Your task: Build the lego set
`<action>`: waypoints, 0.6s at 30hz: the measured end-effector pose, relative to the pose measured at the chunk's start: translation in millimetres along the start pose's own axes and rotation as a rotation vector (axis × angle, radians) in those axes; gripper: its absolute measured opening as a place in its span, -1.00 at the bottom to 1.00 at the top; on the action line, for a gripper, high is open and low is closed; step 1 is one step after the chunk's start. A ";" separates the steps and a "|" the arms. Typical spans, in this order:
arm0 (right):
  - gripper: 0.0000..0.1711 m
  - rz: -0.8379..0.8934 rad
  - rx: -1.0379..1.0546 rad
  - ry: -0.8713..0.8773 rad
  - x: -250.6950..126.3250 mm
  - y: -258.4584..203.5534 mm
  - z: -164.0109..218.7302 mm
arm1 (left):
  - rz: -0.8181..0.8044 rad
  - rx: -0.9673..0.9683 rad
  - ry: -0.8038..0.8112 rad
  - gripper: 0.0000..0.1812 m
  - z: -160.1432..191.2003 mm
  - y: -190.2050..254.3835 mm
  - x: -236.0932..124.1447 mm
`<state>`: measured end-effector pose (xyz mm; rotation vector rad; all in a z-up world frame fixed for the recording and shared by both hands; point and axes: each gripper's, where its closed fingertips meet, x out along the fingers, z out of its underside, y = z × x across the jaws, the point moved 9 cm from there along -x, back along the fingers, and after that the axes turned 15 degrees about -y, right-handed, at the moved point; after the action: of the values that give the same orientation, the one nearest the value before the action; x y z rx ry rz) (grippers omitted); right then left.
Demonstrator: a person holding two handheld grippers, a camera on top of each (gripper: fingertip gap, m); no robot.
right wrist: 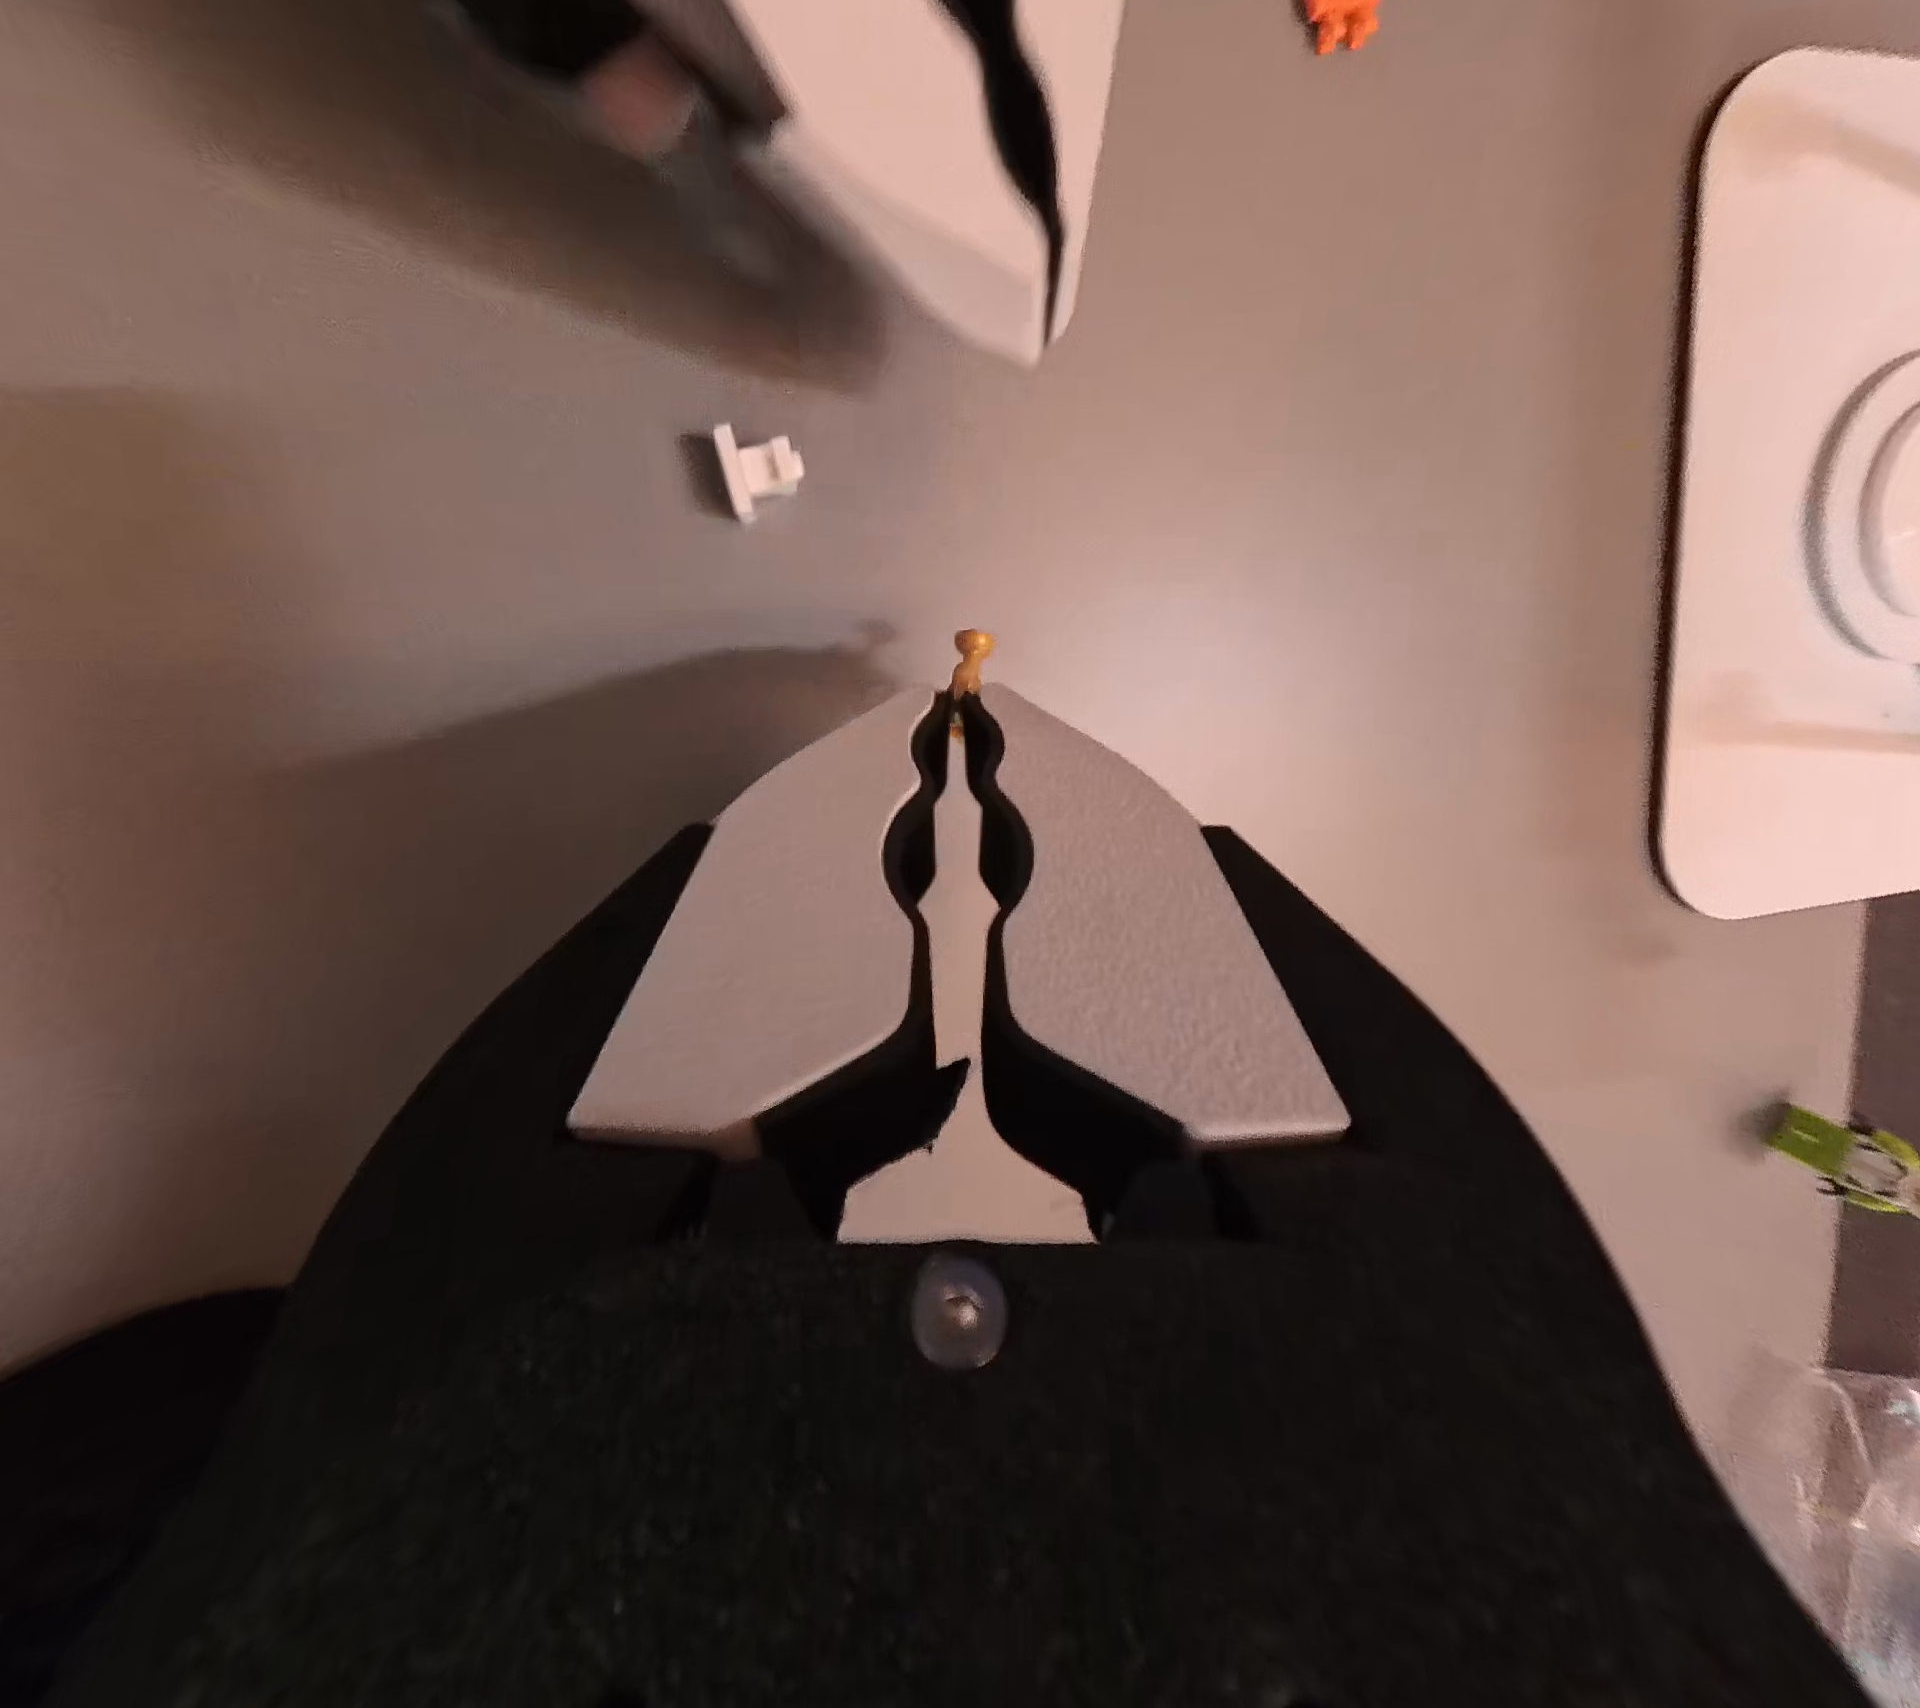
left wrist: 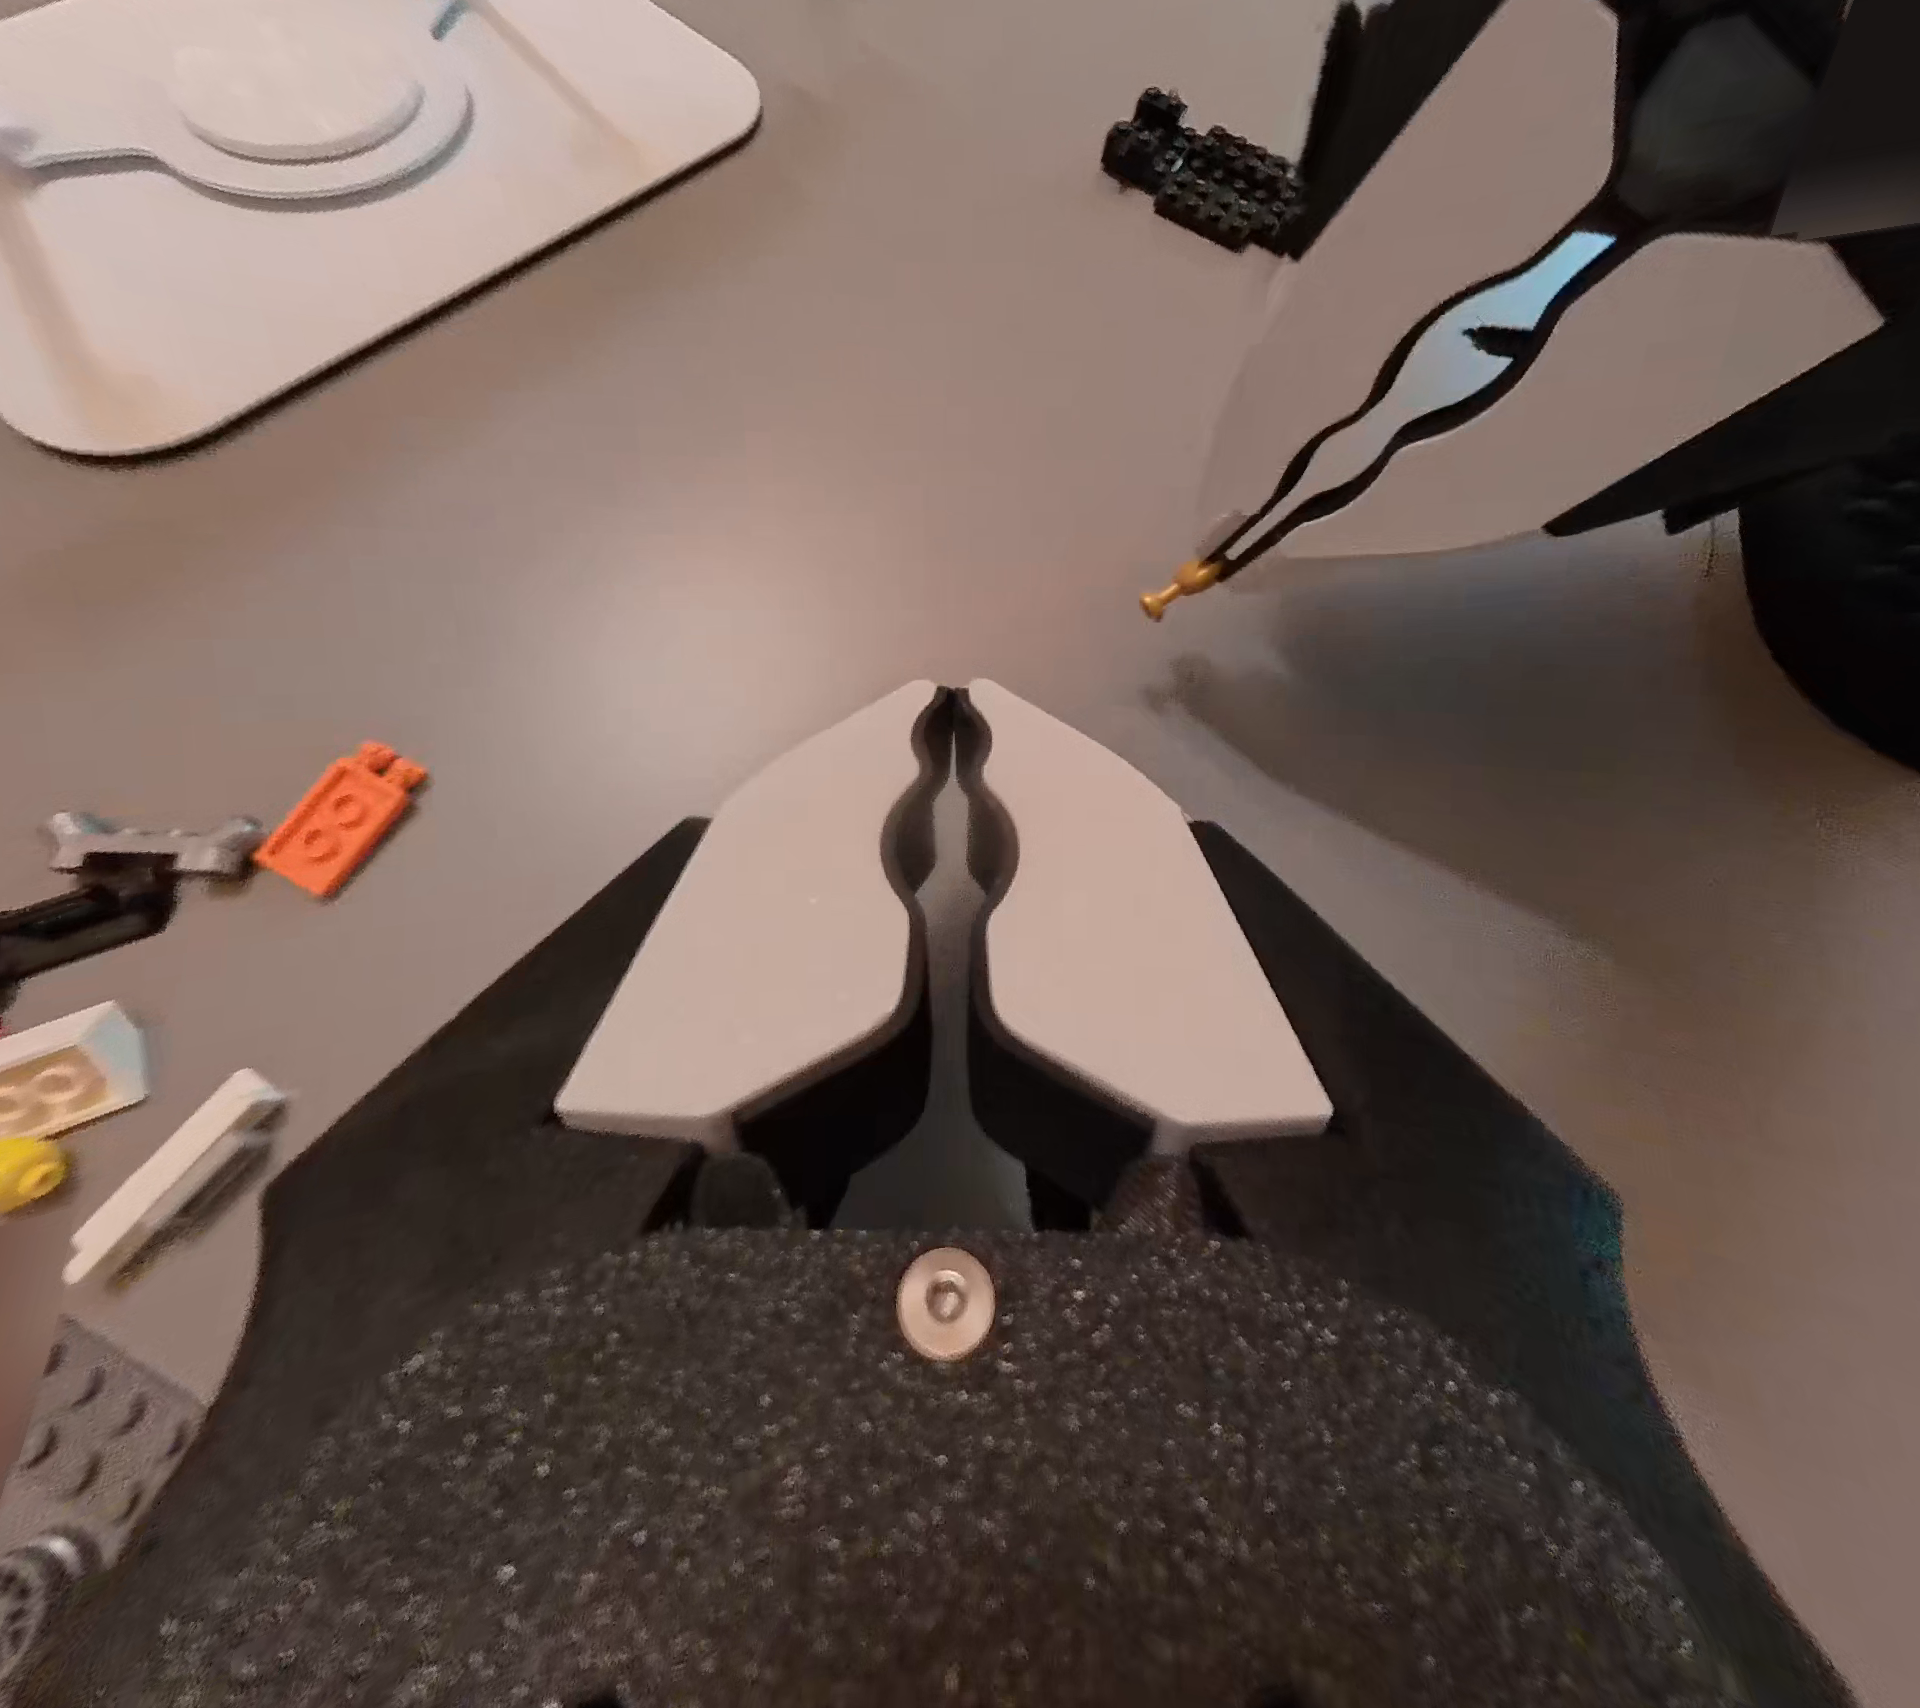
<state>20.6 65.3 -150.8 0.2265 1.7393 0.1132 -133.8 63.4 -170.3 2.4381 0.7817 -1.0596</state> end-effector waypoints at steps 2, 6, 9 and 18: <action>-0.97 0.001 -0.008 -0.007 6.3 -2.3 6.1 | 0.002 0.014 0.007 -0.99 1.6 -4.0 -5.9; -0.87 0.015 -0.003 0.040 9.6 -2.4 12.9 | 0.009 0.041 0.032 -0.90 1.6 -7.0 -14.9; -0.79 -0.032 0.009 0.177 -1.1 -7.3 8.0 | 0.005 0.040 0.030 -0.89 3.3 -11.2 -15.3; -0.82 -0.134 -0.038 0.243 35.4 -25.2 -25.7 | 0.161 -0.063 0.073 -0.93 5.1 -17.4 -13.5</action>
<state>-12.7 49.7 -185.3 0.0693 1.9862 0.0780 -155.0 69.6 -165.4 2.4509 0.6193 -0.8772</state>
